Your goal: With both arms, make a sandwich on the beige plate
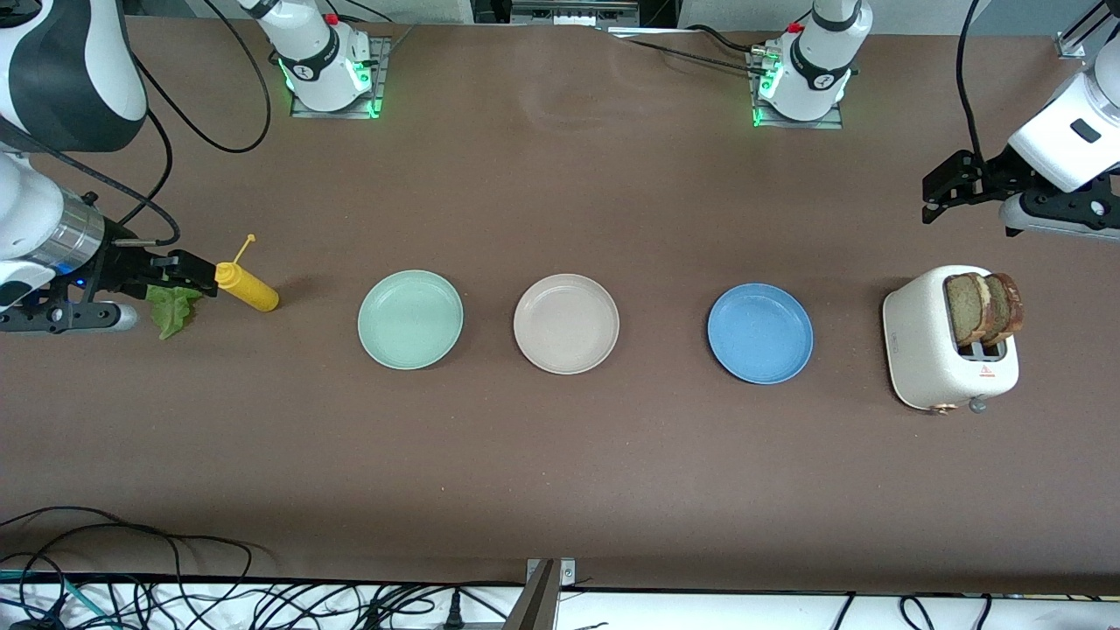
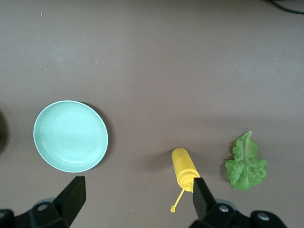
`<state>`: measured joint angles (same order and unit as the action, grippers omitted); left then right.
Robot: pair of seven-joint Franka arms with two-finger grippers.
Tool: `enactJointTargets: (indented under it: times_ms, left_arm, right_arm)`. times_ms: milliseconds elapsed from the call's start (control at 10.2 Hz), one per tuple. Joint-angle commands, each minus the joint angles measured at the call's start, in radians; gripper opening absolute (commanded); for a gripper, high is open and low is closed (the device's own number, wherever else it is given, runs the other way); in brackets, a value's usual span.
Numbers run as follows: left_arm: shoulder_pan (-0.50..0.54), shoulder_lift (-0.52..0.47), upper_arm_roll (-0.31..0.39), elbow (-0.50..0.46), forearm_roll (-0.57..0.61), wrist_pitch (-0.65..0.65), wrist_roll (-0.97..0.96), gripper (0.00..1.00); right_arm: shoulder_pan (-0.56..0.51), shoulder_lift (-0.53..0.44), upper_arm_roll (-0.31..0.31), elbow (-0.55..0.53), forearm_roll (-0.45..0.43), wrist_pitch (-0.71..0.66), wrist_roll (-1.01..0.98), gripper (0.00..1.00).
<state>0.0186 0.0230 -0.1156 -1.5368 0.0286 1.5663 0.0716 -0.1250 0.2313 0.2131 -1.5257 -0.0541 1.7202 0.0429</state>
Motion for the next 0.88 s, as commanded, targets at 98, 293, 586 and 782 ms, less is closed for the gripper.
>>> enactJointTargets:
  times_ms: [98, 293, 586, 782]
  left_arm:
    - [0.001, -0.009, -0.002, 0.000, -0.006, -0.015, 0.022, 1.00]
    - [0.001, -0.009, -0.002, 0.001, -0.004, -0.015, 0.025, 1.00]
    - [0.001, -0.011, -0.002, 0.000, -0.004, -0.029, 0.028, 1.00]
    - [-0.009, -0.006, -0.002, 0.001, -0.004, -0.029, 0.024, 1.00]
  right_arm:
    - [-0.002, -0.015, 0.002, -0.007, 0.017, -0.010, 0.008, 1.00]
    - [-0.002, -0.015, 0.002, -0.007, 0.016, -0.010, 0.008, 1.00]
    - [-0.002, -0.015, 0.003, -0.007, 0.017, -0.010, 0.008, 1.00]
    - [-0.001, -0.015, 0.005, -0.008, 0.017, -0.010, 0.008, 1.00]
